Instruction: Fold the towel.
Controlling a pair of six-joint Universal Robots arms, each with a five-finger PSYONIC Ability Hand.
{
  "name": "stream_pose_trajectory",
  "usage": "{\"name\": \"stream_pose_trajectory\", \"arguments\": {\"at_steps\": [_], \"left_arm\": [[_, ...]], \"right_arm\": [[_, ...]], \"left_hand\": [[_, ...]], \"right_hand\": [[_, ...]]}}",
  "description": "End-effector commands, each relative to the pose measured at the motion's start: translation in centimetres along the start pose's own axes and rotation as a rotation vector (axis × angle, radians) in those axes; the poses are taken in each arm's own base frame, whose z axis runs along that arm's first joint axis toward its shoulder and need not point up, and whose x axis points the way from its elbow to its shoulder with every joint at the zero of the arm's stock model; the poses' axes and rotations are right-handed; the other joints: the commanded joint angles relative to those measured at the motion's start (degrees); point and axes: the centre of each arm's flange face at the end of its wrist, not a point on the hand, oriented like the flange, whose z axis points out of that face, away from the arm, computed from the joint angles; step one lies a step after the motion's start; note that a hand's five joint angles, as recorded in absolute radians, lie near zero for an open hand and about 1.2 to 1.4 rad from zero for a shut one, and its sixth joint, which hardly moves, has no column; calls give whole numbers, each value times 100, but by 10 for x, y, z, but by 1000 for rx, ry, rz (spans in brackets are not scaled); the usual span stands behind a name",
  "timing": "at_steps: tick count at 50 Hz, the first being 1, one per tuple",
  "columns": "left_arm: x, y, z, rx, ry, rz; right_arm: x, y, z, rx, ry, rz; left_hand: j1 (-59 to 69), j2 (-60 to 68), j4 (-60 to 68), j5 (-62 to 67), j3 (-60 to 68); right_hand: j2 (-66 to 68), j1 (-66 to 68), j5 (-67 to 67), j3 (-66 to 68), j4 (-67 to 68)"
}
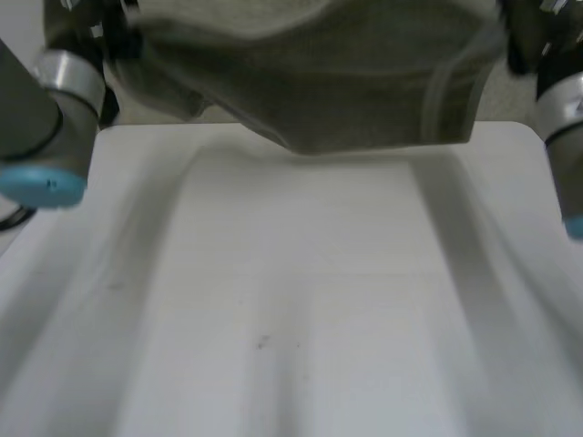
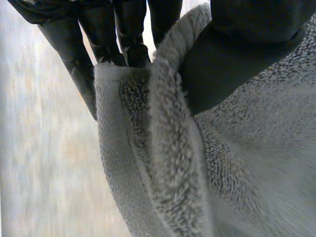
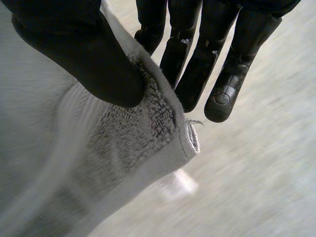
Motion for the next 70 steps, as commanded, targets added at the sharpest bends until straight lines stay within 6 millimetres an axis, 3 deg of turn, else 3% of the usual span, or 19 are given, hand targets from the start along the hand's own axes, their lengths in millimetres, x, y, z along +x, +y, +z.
{"name": "stream_pose_trajectory", "arguments": {"at_steps": [1,2,4,6,11,15,17,22,29,38,39,44,46,51,57,61,63,65,70], "left_arm": [[-12,85,-64,-340,-19,27],[-14,103,-79,-411,-15,39],[-16,118,-94,-474,-7,63],[-19,145,-121,-591,15,124],[-22,162,-149,-702,50,242],[-24,160,-161,-731,66,304],[-25,147,-166,-723,79,350],[-23,130,-169,-696,93,401],[-21,118,-170,-662,103,433],[-21,123,-176,-688,109,434],[-19,124,-216,-771,153,517],[-20,115,-236,-804,192,614],[-20,108,-242,-810,205,646],[-14,68,-263,-807,229,697],[-15,49,-264,-777,210,695],[-19,47,-247,-730,184,698],[-20,55,-237,-718,190,695],[-18,66,-225,-704,209,692],[-21,100,-164,-621,201,699]], "right_arm": [[-54,58,-77,-400,-333,92],[-54,58,-77,-400,-334,93],[-71,83,-108,-550,-419,110],[-79,92,-122,-609,-461,101],[-79,107,-148,-708,-514,49],[-68,110,-153,-734,-495,34],[-65,107,-153,-730,-488,33],[-54,108,-155,-739,-460,41],[-54,111,-161,-752,-463,48],[-55,111,-163,-757,-468,51],[-21,92,-158,-838,-469,-36],[-14,84,-174,-946,-580,-61],[-9,69,-181,-957,-624,-103],[2,45,-185,-933,-631,-173],[14,23,-177,-855,-598,-218],[15,19,-167,-795,-588,-212],[14,24,-162,-784,-585,-205],[9,52,-146,-790,-558,-169],[-3,81,-116,-774,-486,-147]], "left_hand": [[1282,1014,1025,1156,1024],[1282,1014,1025,1156,1024],[1282,1014,1025,1156,1024],[1282,1014,1025,1156,1024],[1184,916,928,1058,927],[-95,-363,-352,-221,-353],[-2621,-2889,-2877,-2747,-2878],[-5053,-5321,-5310,-5179,-5311],[-5327,-5595,-5583,-5452,-5584],[-5176,-5444,-5432,-5301,-5433],[1282,1014,1025,1156,1024],[1282,1014,1025,1156,1024],[1282,1014,1025,1156,1024],[1282,1014,1025,1156,1024],[1282,1014,1025,1156,1024],[1282,1014,1025,1156,1024],[1282,1014,1025,1156,1024],[1282,1014,1025,1156,1024],[1282,1014,1025,1156,1024]], "right_hand": [[1039,19,1059,1040,1024],[1039,19,1059,1040,1024],[1039,19,1059,1040,1024],[1039,19,1059,1040,1024],[1039,19,1059,1040,1024],[1039,19,1059,1040,1024],[1039,19,1059,1040,1024],[1039,19,1059,1040,1024],[1039,19,1059,1040,1024],[1039,19,1059,1040,1024],[1039,19,1059,1040,1024],[1039,19,1059,1040,1024],[1039,19,1059,1040,1024],[1039,19,1059,1040,1024],[1039,19,1059,1040,1024],[1039,19,1059,1040,1024],[1039,19,1059,1040,1024],[1039,19,1059,1040,1024],[1039,19,1059,1040,1024]]}}
